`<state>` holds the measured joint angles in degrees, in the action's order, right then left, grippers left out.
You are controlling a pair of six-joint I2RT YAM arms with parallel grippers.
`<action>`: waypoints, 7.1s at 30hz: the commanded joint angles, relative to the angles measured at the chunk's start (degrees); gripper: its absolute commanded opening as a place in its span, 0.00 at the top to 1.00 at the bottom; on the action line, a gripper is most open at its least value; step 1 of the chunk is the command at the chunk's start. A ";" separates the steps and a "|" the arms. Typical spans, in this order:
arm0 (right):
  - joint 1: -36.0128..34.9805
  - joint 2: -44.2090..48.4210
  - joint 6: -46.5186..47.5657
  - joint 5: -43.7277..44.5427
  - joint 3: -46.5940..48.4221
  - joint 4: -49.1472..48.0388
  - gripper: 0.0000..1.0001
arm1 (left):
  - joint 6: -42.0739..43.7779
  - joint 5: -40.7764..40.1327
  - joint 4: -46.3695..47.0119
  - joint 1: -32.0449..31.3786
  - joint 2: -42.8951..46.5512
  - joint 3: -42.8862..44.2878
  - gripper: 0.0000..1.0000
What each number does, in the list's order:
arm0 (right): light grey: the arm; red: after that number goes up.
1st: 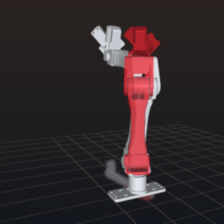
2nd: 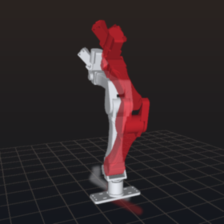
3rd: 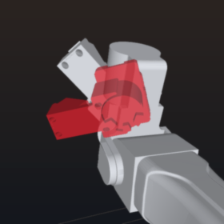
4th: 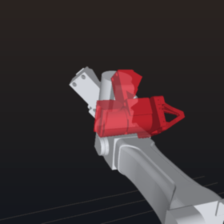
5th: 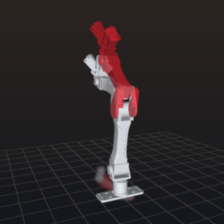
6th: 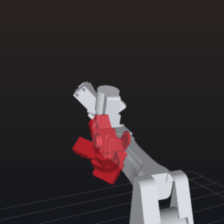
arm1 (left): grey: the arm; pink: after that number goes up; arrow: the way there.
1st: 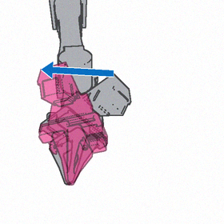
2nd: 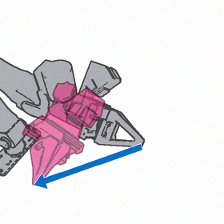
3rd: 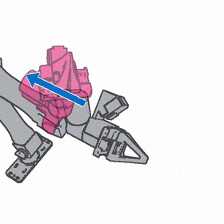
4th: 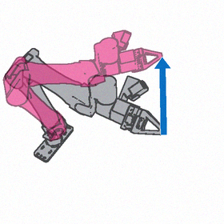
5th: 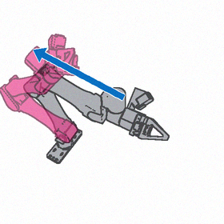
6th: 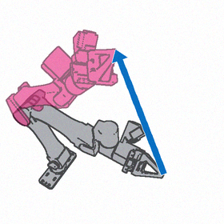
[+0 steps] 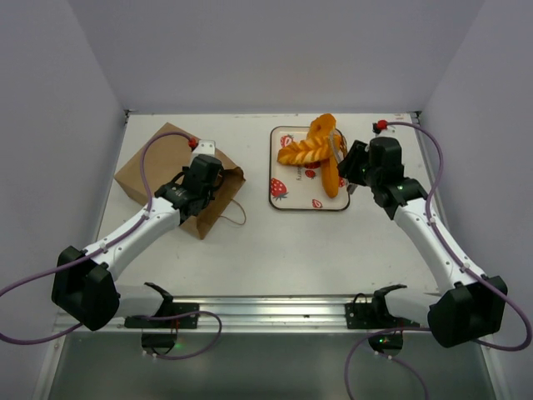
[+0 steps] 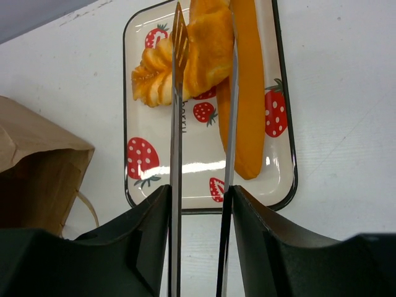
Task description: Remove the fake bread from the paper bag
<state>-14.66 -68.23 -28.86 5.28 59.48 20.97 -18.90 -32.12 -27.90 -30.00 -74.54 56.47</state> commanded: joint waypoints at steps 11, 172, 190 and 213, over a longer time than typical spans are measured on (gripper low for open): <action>-0.20 2.83 1.09 3.07 0.11 -2.25 0.48 | -0.44 0.30 -0.14 0.55 1.59 1.28 1.00; -33.51 -43.39 -13.33 -5.63 15.48 -33.36 0.51 | 14.59 12.52 -0.31 -2.52 5.29 0.66 1.00; -33.51 -44.72 -14.82 -6.95 12.24 -36.35 0.72 | 14.76 12.61 -0.22 -2.52 5.02 0.66 1.00; -33.51 -27.06 -15.35 -8.53 -2.34 -38.29 0.81 | 11.34 9.09 -0.84 -0.76 -1.21 1.28 1.00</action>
<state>-48.05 -100.68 -43.72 -2.72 59.00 -14.87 -5.93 -21.65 -28.27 -31.55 -73.30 56.47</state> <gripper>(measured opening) 0.316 0.013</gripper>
